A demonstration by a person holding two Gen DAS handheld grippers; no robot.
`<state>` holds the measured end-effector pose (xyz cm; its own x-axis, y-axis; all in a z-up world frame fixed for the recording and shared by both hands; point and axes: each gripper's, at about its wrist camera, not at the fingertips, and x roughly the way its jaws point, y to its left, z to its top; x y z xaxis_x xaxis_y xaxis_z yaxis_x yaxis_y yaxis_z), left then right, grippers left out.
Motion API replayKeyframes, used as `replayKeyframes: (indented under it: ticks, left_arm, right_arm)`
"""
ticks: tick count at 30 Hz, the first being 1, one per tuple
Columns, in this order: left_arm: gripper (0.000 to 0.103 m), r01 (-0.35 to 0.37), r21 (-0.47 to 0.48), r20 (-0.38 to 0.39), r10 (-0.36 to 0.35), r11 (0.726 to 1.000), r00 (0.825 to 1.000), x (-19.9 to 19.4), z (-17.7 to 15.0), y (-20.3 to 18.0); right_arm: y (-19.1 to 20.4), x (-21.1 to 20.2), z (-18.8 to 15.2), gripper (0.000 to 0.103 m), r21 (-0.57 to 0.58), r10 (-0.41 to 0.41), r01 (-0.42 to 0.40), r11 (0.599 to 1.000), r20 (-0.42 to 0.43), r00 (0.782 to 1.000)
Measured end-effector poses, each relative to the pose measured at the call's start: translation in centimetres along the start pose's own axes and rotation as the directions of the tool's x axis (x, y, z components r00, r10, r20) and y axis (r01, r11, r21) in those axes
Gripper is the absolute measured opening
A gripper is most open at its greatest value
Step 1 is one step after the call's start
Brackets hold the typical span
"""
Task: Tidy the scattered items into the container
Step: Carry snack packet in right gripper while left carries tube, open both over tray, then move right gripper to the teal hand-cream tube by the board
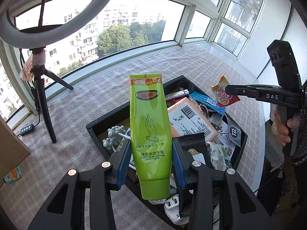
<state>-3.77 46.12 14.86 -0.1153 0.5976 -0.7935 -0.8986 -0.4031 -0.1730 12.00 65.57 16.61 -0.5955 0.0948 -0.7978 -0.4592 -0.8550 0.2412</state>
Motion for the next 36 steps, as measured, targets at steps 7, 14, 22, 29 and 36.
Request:
replayKeyframes:
  ticks: [7, 14, 22, 29, 36]
  left_arm:
    - [0.041, 0.013, -0.03, -0.111, -0.016, 0.999, 0.994, 3.7, 1.4, -0.6]
    - [0.041, -0.007, -0.072, -0.076, 0.002, 0.997, 0.997, 1.9, 0.3, 1.5]
    - [0.04, -0.048, -0.122, -0.059, 0.041, 0.991, 0.997, -0.8, -2.3, 4.8]
    - [0.04, -0.136, -0.25, -0.064, 0.124, 0.958, 0.99, -4.8, -8.3, 11.2]
    - [0.04, -0.278, -0.427, -0.081, 0.27, 0.86, 0.959, -11.6, -16.8, 19.1]
  right_arm:
    - [-1.3, 1.5, -0.8, 0.021, 0.005, -0.039, 0.039, 0.999, -0.064, 0.997]
    - [-0.7, 0.5, -0.6, 0.041, 0.009, -0.021, 0.022, 1.0, -0.015, 1.0]
    - [3.2, 1.1, -0.2, 0.041, -0.067, 0.038, -0.039, 0.997, -0.014, 0.999]
    - [11.0, 3.1, 0.2, 0.041, -0.236, 0.133, -0.144, 0.961, -0.062, 0.989]
    - [24.7, 7.7, 0.0, 0.041, -0.492, 0.249, -0.302, 0.817, -0.172, 0.953]
